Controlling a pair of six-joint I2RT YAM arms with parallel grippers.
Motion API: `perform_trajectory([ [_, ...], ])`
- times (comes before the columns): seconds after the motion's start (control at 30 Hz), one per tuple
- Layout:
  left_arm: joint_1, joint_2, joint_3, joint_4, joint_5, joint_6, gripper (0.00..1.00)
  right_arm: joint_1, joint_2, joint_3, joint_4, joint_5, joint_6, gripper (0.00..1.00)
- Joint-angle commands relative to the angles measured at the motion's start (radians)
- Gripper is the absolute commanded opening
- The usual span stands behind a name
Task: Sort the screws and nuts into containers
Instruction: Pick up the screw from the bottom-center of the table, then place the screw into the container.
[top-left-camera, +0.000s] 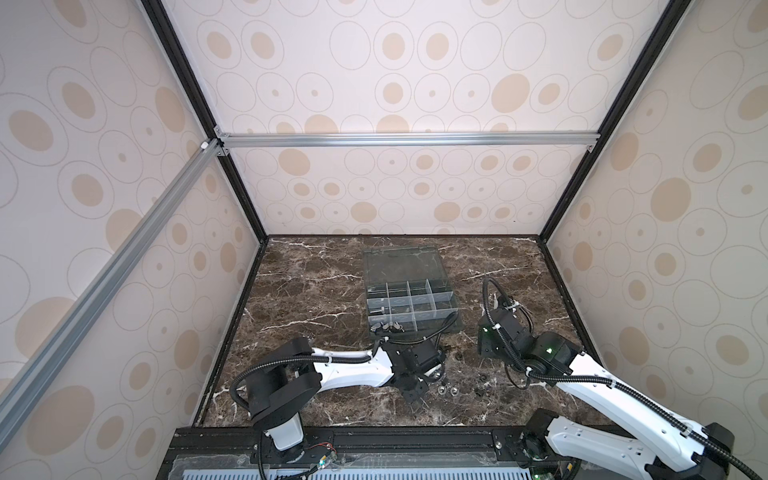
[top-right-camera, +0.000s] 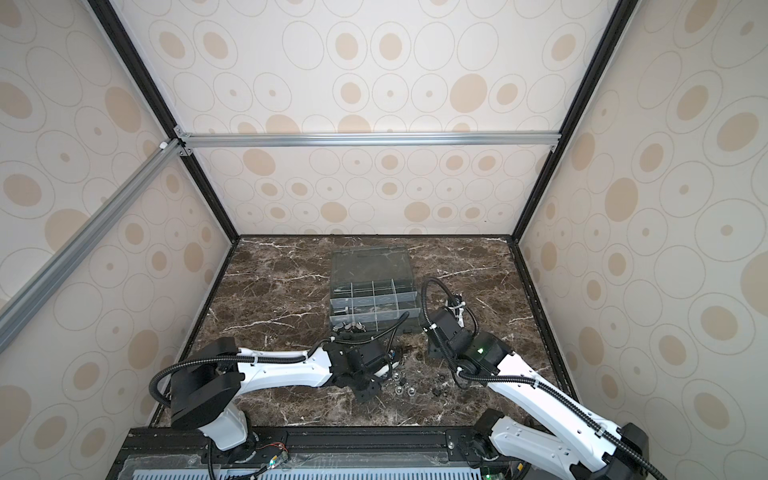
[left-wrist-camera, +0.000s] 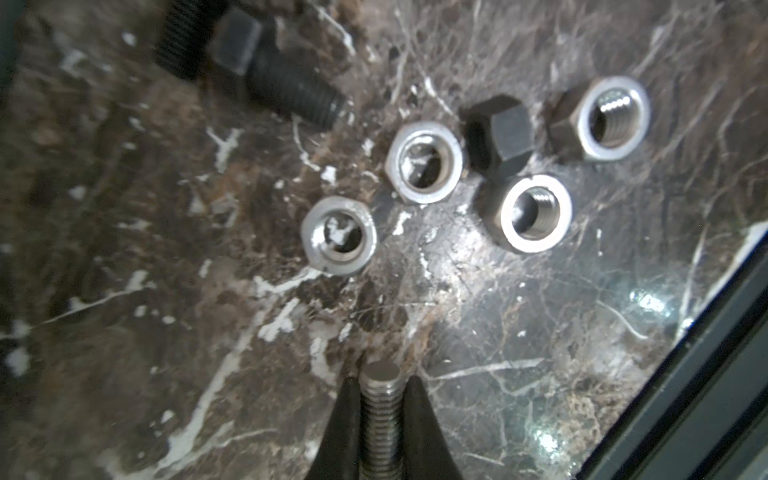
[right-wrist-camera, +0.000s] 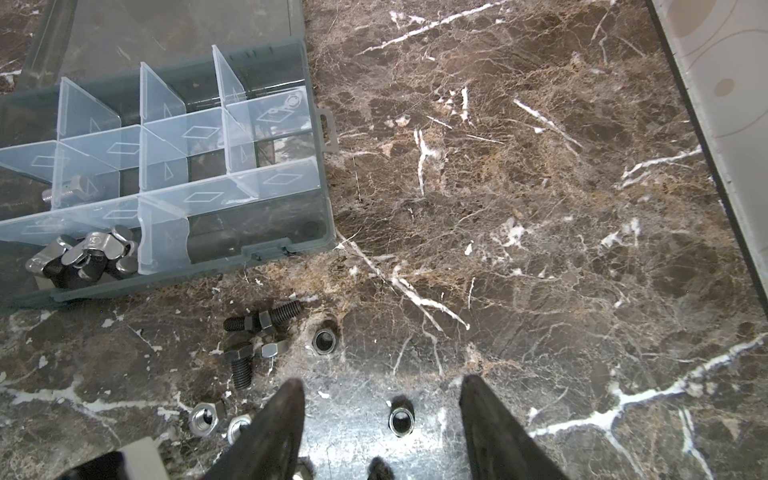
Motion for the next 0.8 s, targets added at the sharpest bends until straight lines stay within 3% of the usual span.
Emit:
perform_trajectory([
  [0.0,0.047,-0.067,0.048,-0.032,-0.108,0.057,0.06,-0.006,-0.014,-0.011,-0.030,0.018,0.023,0.63],
  [0.2,0.211,-0.102,0.151,-0.050,-0.248,0.190,0.06,-0.006,-0.024,-0.010,-0.036,0.013,0.026,0.63],
  [0.37,0.341,-0.117,0.184,0.057,-0.298,0.314,0.06,-0.006,-0.042,-0.015,-0.046,0.010,0.038,0.63],
  [0.57,0.409,-0.068,0.181,0.175,-0.348,0.439,0.06,-0.006,-0.065,-0.030,-0.055,0.007,0.056,0.63],
  [0.77,0.461,-0.019,0.183,0.242,-0.344,0.455,0.06,-0.008,-0.078,-0.031,-0.077,0.009,0.069,0.63],
])
